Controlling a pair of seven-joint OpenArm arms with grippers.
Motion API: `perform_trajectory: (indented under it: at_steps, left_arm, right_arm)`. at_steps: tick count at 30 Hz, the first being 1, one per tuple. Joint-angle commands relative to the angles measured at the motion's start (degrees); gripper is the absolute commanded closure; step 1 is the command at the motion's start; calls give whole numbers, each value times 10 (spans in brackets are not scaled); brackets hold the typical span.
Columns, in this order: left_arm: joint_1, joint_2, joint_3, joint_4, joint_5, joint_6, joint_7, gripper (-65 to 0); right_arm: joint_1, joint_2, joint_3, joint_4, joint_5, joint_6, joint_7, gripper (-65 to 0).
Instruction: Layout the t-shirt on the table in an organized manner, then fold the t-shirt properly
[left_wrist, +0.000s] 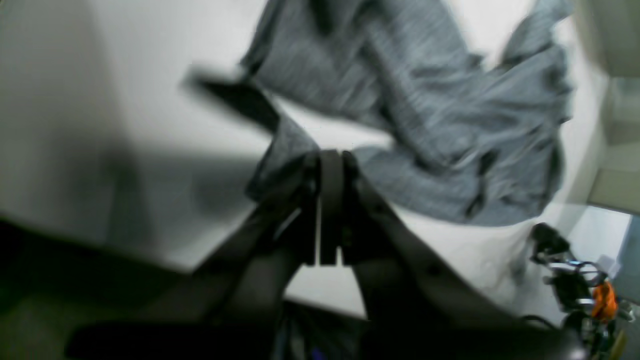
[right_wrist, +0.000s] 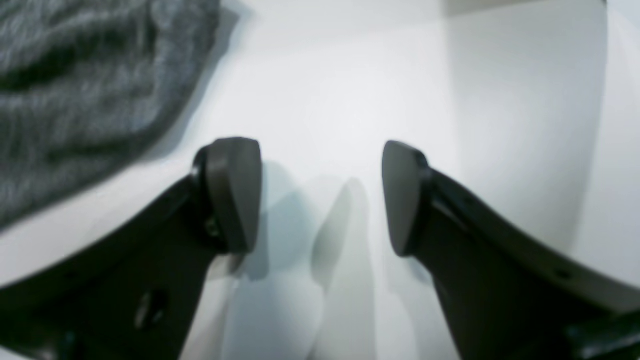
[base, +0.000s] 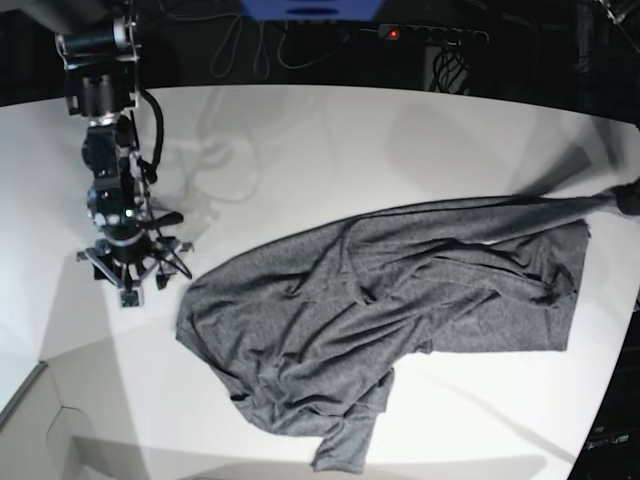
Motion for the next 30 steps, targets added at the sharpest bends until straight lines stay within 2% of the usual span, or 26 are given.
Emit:
perform_trajectory:
  at_steps: [1,5,8,13,18,22,30]
  left_arm:
    - [-3,-14,-4,7,-15,2,-5,-1]
    - [14,-1,-4,7,-15,2,-5,-1]
    - [27,-1,-4,7,-15,2,-5,-1]
    - [41,-1,-5,8,-15,2,-5,-1]
    - [50,-1,-6,13,-15,2,-5,-1]
    - [72,-3,-7,13,-15,2,-5,-1]
    - [105,0,-7,13,-16,2,-5,-1]
  right_arm:
    - [-10,4,3,43,1,-1,12,-383]
    - [-71,-29,-17,172,2,1,11,-385]
    - [-73,-53,-57,186,2,1,11,-385]
    - [-35,-90,-105,125,2,1,14,-385]
    - [19,-118,-115,13,1,1,16,-383]
    - [18,-114,-112,-18,1,0,16,-382]
    - [-39,-52,-110,5,1,-1,17,-382]
